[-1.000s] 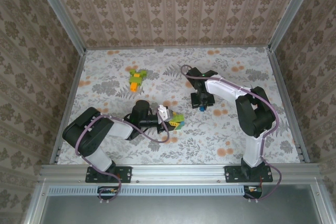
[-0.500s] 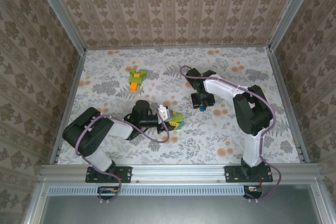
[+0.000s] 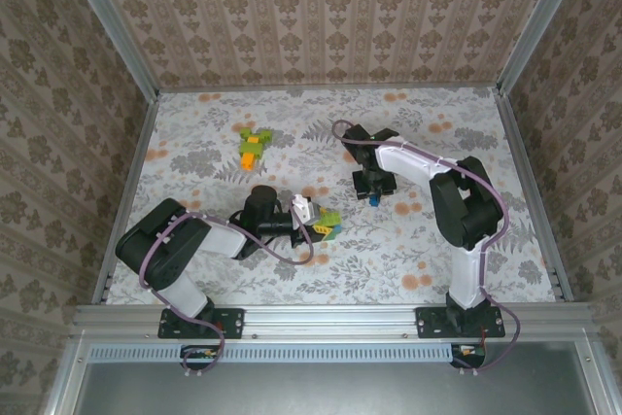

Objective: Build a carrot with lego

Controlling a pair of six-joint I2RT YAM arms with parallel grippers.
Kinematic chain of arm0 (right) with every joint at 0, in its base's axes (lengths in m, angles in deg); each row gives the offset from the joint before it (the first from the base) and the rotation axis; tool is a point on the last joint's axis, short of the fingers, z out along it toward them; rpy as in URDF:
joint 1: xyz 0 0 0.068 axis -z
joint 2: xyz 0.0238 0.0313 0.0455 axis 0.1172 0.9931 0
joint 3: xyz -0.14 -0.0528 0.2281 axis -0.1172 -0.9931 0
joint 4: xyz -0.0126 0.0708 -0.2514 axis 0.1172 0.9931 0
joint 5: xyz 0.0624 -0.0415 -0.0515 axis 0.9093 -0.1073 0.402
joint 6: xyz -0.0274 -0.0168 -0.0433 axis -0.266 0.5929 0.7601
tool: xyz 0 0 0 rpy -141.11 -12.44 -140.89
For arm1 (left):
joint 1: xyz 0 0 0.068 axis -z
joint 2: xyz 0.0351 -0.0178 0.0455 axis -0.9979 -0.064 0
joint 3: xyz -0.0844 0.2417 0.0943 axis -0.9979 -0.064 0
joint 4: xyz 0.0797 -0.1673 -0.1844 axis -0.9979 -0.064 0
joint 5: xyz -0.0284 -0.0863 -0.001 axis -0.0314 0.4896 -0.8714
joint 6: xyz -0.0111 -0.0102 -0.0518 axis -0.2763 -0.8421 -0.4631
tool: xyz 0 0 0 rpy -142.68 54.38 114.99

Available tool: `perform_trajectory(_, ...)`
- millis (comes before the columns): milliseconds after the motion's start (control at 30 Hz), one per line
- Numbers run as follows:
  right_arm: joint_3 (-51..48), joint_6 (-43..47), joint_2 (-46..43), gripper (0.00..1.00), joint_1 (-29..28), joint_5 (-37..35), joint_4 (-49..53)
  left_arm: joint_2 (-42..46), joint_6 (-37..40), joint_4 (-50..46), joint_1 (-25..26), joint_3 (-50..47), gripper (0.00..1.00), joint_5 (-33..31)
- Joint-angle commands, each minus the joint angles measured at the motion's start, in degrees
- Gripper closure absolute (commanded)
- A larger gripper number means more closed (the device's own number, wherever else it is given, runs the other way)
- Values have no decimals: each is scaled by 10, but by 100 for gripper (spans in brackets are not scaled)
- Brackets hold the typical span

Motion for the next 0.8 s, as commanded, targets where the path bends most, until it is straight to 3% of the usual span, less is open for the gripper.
perform_trajectory(0,15,-8,15,54,-3,-12,22,-26,18,-62,2,-5,72,-28)
perform_trajectory(267,12,-7,20,55,-4,-13,22,-28,19,-61,2,-5,72,-27)
perform_trajectory(767,-5,-1,11,71,-3,-9,15,-30,18,-61,1,-4,72,-29)
